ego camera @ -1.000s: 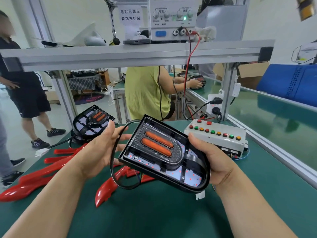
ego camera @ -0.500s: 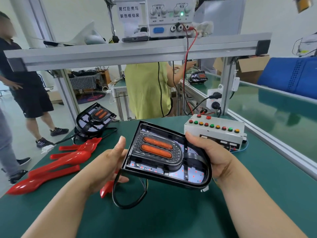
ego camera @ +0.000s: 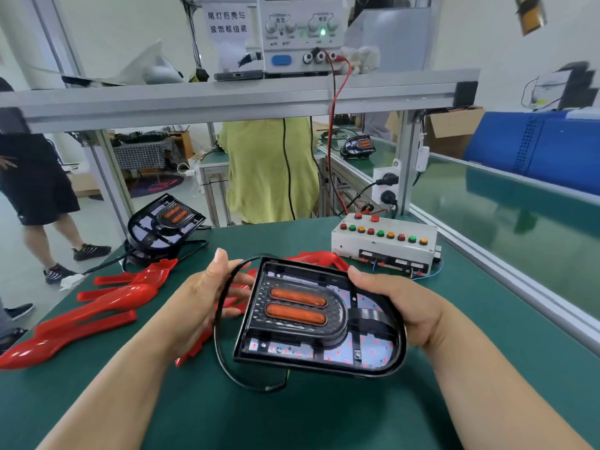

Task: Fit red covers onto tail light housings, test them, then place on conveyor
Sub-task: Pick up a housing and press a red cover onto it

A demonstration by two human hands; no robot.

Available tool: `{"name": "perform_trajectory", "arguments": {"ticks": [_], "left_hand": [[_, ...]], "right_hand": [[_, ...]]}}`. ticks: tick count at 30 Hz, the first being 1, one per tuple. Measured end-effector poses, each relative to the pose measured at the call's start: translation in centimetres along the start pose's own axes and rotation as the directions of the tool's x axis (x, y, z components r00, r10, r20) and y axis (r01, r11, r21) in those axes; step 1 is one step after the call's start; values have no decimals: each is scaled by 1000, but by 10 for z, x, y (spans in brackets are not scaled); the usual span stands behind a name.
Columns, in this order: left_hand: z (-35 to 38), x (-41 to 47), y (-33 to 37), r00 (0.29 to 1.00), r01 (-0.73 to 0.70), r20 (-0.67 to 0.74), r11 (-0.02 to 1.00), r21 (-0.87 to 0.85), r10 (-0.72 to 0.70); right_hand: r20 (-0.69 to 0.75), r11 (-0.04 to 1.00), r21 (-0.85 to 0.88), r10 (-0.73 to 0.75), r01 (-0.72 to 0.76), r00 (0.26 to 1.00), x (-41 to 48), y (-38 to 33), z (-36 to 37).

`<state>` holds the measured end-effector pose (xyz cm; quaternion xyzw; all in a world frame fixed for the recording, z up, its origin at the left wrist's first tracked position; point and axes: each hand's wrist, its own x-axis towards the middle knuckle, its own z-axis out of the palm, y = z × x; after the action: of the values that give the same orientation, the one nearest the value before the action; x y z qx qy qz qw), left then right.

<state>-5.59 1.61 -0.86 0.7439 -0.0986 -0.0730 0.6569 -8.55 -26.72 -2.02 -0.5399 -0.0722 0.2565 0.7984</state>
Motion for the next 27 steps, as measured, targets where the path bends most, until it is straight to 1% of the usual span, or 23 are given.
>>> {"name": "perform_trajectory", "arguments": {"ticks": [2,5,8,11,13,15,17,20,22,24,27], "left_hand": [[-2,1,-2,1000,-4,-31,998,58,5],[-2,2,-6,998,8,-62,982,190,4],[2,0,-8,999,-22,-25,956,291,31],[3,2,-12,998,-66,23,941,331,62],[2,4,-16,997,-82,18,940,331,80],[2,6,-19,997,-66,-9,947,313,73],[0,7,-20,995,-82,-29,947,310,96],[-3,10,-25,996,-65,-41,966,251,78],[-3,11,-28,999,-39,-24,979,202,44],[-3,12,-30,999,-28,-23,982,184,33],[-3,11,-30,1000,-25,-2,986,162,25]], "right_hand": [[-44,997,-62,40,-43,998,0,-1,-1],[-138,976,-190,80,-106,987,5,1,2],[-190,952,-269,96,-146,977,10,3,9],[-211,926,-343,84,-154,974,13,5,12],[-206,917,-377,51,-127,977,14,8,10],[-158,907,-409,39,-101,987,14,12,10],[-126,896,-437,30,-83,992,13,15,11],[-156,861,-508,-56,-31,986,13,17,12],[-190,836,-549,-90,-30,978,14,19,12],[-200,816,-577,-100,-35,975,15,19,14],[-244,757,-651,-148,-49,958,17,18,14]]}}
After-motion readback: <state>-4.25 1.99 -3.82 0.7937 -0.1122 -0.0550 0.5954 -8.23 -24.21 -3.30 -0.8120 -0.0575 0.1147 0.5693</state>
